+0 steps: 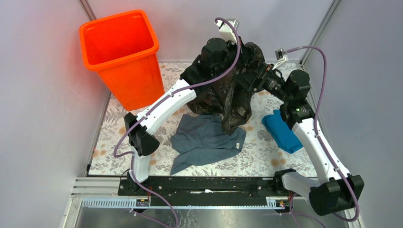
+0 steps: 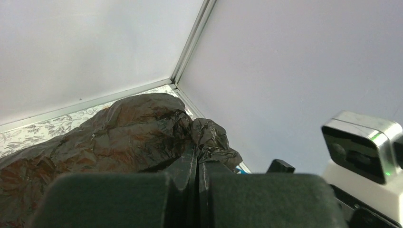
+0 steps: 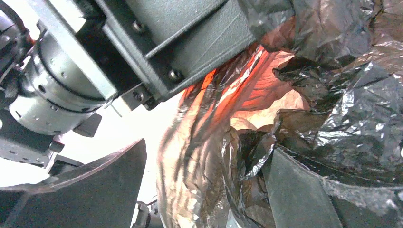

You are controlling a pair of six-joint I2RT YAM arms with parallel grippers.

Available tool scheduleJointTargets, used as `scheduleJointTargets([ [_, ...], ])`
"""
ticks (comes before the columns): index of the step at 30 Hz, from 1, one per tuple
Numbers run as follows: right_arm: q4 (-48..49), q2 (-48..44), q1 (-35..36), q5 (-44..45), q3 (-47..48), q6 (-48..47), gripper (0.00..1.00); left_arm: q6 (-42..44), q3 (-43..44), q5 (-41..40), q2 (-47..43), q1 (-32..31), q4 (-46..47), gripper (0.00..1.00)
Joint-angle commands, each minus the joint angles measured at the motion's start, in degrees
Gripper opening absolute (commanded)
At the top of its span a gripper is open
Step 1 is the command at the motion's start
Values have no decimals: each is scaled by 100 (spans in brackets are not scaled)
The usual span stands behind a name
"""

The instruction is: Put the trash bags into the trash bin

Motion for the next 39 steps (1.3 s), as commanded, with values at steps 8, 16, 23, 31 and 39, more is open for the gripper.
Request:
scheduleJointTargets([
  [8,180,-158,345,1232,-212,-418,100,-245,204,3,30,45,500,0],
  [16,168,142,928,2393,-138,-779,89,-294,190,17,53,47,497,0],
  [23,110,74,1158,3537,-266,-1129,15,-236,-74,94,-194,123,332,20],
  [31,-422,-313,1164,3838,-480,-1497,0,115,-1906,771,-2085,632,-473,89],
  [39,-946,-819,1163,3890,-482,-1802,0,1111,-2833,-1696,-3993,947,-2689,99],
])
